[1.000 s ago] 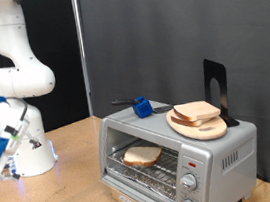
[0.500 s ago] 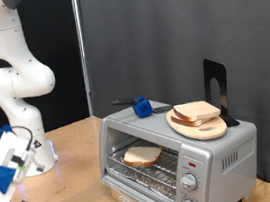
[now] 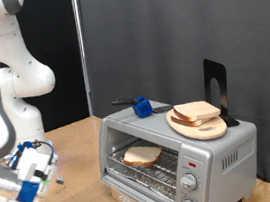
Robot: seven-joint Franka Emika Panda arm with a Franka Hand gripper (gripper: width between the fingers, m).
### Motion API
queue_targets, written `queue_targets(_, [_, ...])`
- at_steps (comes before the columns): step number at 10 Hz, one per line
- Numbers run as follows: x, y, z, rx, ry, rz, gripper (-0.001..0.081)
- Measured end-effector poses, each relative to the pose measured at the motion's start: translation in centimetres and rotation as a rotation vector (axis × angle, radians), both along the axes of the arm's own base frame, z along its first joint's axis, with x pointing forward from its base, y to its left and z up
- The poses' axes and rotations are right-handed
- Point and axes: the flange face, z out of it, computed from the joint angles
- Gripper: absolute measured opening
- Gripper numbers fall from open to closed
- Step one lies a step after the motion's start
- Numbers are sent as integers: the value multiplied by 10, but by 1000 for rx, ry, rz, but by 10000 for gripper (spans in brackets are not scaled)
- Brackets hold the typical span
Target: Make a piece of toast with the oven
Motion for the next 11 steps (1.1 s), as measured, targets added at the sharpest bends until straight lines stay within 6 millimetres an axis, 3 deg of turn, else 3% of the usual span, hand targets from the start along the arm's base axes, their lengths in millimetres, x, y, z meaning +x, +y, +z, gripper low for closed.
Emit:
queue_targets(4, [6, 38, -10, 12, 13, 35, 808])
queue_targets(6, [8, 48, -3, 74, -1, 56, 808])
queue_targets(11, [7, 52, 60, 316, -116, 116, 808])
